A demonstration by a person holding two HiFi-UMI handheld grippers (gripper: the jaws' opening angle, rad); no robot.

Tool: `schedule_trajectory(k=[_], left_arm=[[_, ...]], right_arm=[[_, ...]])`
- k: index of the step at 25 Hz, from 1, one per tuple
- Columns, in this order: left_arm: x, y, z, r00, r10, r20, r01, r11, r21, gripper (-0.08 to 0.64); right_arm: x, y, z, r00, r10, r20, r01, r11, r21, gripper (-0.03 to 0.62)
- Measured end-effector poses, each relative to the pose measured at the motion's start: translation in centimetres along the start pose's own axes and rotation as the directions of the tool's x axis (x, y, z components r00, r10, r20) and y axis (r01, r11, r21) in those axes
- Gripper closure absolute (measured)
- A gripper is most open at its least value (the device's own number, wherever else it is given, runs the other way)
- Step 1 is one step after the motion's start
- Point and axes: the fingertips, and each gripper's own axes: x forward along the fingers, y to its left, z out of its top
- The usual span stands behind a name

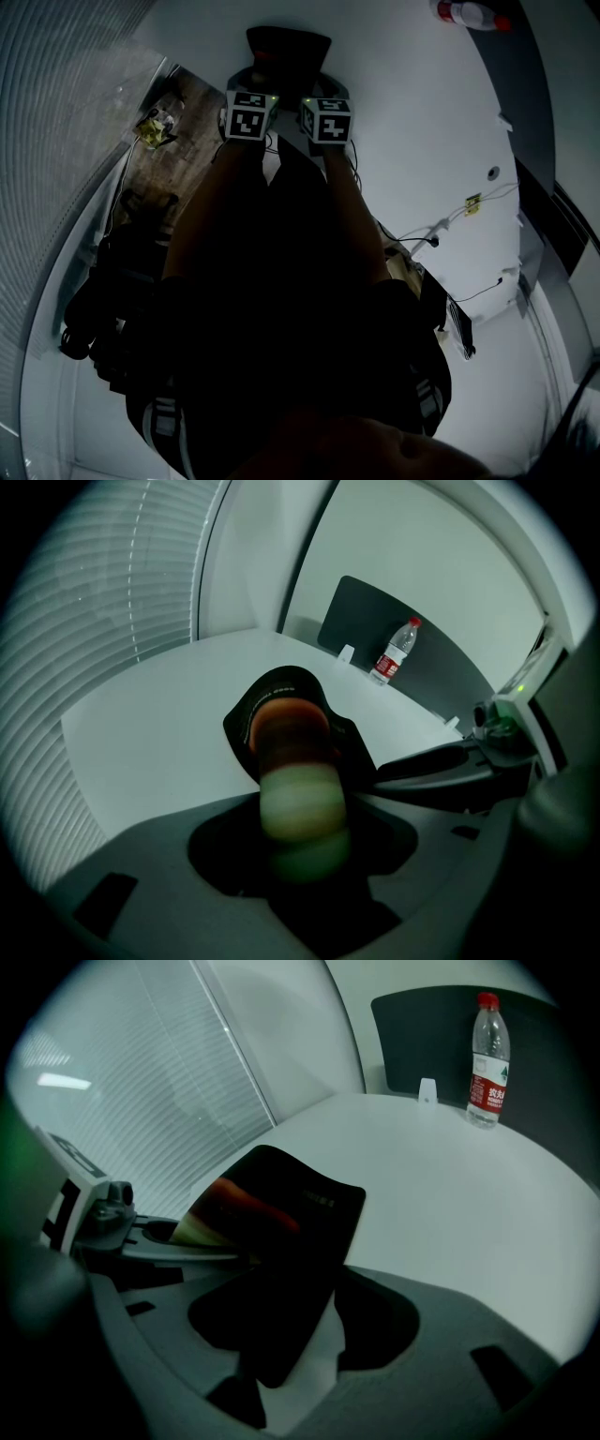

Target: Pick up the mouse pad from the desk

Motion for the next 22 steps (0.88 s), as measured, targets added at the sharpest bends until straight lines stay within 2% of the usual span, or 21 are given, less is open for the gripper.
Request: schedule_trajectory(k=[7,22], left_arm=[[-0.4,-0.2,-0.3,1.000,-0.001,0.017,0.001,1.000,-0.021,0.391],[-1.4,-1.1,0.0,0.998,-0.017,0.054,0.020,0.999,-0.050,0.480]], right_arm=[[-0.1,0.2,-0.1,1.000,0.025,-0.001,-0.025,1.000,0.009,0.399],[-1.2,0.3,-0.1,1.000,0.019,0.017,-0.019,1.000,0.017,0.397]])
